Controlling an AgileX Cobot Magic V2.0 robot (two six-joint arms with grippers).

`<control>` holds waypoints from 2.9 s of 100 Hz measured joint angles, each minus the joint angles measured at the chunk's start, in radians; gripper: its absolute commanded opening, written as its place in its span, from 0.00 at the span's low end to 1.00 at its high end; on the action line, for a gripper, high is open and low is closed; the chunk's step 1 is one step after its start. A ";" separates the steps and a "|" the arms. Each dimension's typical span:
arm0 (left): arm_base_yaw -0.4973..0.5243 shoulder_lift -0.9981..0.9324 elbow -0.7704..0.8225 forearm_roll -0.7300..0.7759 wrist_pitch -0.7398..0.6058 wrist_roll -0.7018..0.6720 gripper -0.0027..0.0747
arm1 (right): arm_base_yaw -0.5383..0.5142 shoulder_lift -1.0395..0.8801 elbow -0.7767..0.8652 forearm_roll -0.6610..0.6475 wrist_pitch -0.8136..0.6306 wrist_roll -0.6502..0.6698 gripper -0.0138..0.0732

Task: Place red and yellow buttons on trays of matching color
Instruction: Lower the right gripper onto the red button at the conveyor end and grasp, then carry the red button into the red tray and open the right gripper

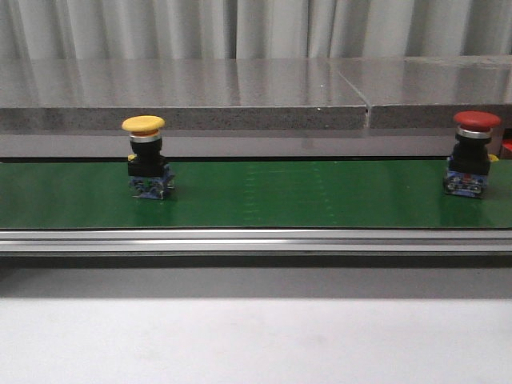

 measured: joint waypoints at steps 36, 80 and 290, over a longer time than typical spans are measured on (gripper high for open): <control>0.000 0.000 0.000 0.000 0.000 0.000 0.01 | 0.040 0.207 -0.056 0.000 -0.111 -0.049 0.87; 0.000 0.000 0.000 -0.002 0.000 0.000 0.01 | 0.040 0.329 -0.066 0.000 -0.134 -0.062 0.40; 0.000 -0.002 0.000 -0.004 0.000 0.000 0.01 | -0.235 0.921 -0.714 -0.041 -0.240 -0.043 0.56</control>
